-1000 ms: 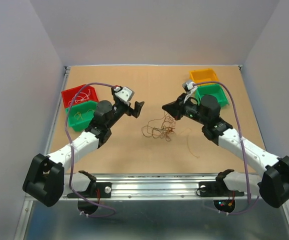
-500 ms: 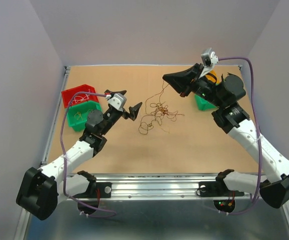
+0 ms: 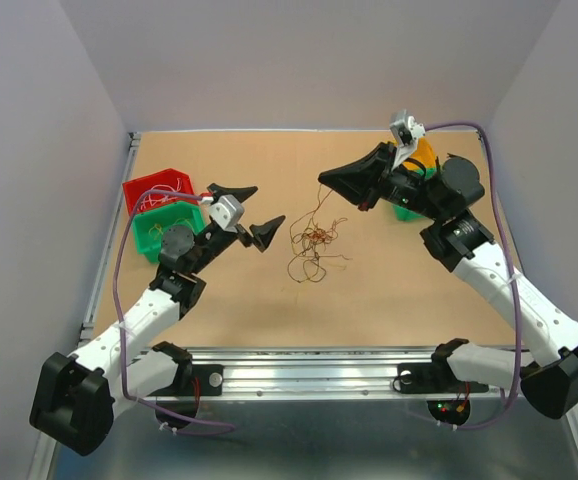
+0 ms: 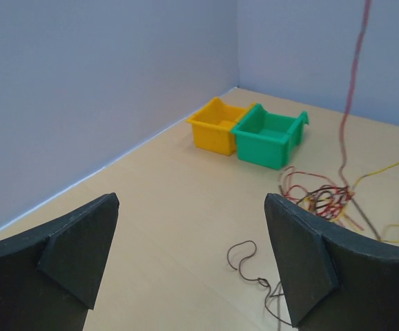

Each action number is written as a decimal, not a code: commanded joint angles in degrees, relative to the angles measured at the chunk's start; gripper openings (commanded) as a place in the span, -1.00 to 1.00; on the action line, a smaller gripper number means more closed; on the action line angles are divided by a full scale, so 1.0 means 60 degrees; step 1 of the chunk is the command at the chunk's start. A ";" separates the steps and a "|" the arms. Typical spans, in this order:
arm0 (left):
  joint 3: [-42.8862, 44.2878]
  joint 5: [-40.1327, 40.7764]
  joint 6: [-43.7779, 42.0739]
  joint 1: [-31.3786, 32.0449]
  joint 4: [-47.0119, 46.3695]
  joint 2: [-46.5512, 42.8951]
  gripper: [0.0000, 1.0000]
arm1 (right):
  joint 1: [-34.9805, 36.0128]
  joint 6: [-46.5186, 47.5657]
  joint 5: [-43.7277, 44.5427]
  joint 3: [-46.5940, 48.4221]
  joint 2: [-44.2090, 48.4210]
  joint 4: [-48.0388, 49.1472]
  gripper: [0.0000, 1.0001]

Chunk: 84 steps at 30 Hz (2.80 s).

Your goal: Untangle the cables

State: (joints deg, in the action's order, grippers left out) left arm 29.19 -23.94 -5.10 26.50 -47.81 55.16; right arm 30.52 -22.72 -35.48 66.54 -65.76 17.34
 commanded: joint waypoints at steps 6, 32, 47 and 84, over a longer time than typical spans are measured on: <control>0.0057 -0.3347 -0.0116 0.0109 -0.0907 0.0094 0.98 | 0.0098 -0.0651 -0.0940 -0.0924 0.0310 0.1297 -0.99; 0.1155 -0.1063 -0.1156 0.2233 -0.1289 0.4238 -0.26 | 0.1124 -0.2731 0.0082 0.5774 -0.2809 0.1944 -0.99; 0.1493 -0.0009 -0.1259 0.2233 -0.0967 0.4943 -0.06 | 0.1124 -0.2235 0.2838 0.9846 -0.3735 0.1164 -0.99; 0.1698 0.1999 0.0045 0.0095 0.0674 0.2951 0.36 | -0.3782 -0.1324 0.5328 0.4685 -0.4345 0.0786 -0.99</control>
State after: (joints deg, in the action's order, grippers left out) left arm 37.01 -12.16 -5.30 27.24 -42.11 73.65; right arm 10.57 -27.29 -2.85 87.99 -89.65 19.49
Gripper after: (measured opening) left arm 0.681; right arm 0.018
